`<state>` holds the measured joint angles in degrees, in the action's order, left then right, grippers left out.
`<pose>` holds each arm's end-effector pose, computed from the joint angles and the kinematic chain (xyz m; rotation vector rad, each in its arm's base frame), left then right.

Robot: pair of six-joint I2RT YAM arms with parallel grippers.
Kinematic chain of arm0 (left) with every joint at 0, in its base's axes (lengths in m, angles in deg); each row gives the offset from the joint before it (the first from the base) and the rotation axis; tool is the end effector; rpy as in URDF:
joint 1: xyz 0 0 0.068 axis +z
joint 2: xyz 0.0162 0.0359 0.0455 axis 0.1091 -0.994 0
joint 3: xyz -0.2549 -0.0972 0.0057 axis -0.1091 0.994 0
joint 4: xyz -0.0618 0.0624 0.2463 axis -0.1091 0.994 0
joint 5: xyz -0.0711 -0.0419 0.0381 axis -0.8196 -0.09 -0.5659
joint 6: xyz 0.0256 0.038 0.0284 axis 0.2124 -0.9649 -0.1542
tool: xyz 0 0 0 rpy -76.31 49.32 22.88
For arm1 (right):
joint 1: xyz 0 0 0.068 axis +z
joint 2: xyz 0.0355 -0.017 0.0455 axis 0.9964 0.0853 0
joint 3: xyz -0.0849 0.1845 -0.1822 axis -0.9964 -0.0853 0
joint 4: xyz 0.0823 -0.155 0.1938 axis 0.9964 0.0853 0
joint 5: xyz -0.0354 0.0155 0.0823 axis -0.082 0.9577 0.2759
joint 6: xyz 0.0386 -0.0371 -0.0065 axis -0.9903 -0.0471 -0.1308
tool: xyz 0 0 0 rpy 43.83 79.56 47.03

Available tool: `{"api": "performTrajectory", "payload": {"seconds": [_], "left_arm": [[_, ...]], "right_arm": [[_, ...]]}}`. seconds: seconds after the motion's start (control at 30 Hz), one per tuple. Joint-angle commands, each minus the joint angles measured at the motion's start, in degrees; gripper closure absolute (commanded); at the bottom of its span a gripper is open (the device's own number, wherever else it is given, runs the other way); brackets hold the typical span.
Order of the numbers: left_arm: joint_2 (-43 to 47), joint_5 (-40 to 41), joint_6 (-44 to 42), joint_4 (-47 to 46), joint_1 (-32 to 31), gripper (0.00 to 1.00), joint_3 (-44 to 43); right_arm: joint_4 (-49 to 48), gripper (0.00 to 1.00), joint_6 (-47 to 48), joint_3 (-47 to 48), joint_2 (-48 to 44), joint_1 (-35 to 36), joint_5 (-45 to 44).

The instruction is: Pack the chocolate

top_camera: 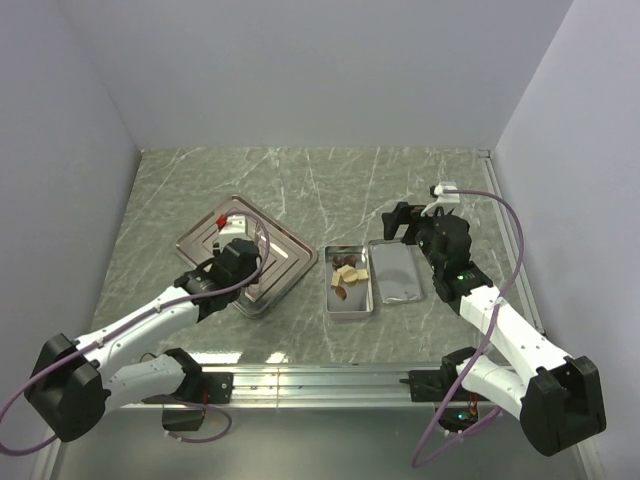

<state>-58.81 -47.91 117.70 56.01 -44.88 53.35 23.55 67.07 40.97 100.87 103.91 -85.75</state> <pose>0.1775 -0.1181 0.2278 -0.1473 2.1977 -0.0464 0.2221 0.0731 0.2750 -0.0265 1.7496 0.3666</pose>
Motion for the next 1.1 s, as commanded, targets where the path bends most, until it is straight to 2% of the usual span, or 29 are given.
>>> {"api": "performTrajectory", "payload": {"seconds": [0.0, 0.1, 0.3, 0.7, 1.07], "left_arm": [[-0.68, 0.15, -0.45, -1.57, 0.46, 0.52, -0.97], [-1.21, -0.37, -0.63, -1.66, 0.55, 0.53, -1.06], [-2.79, -0.73, -0.72, -1.05, 0.47, 0.63, -1.5], [-3.67, -3.27, -0.81, -0.08, 0.2, 0.58, -2.47], [-7.09, 1.64, 1.74, 4.13, -3.84, 0.59, -5.72]], "right_arm": [[-0.85, 0.03, 0.51, 2.98, 0.07, -0.09, -0.12], [-0.85, 0.03, 0.51, 3.07, 0.16, -0.09, -0.12], [-0.85, 0.03, 0.51, 3.07, 0.07, -0.09, -0.12], [-0.77, 0.03, 0.51, 3.24, 0.51, 0.0, -0.29], [-0.59, 0.03, 0.59, 3.51, 0.77, -0.17, -0.47]]}}
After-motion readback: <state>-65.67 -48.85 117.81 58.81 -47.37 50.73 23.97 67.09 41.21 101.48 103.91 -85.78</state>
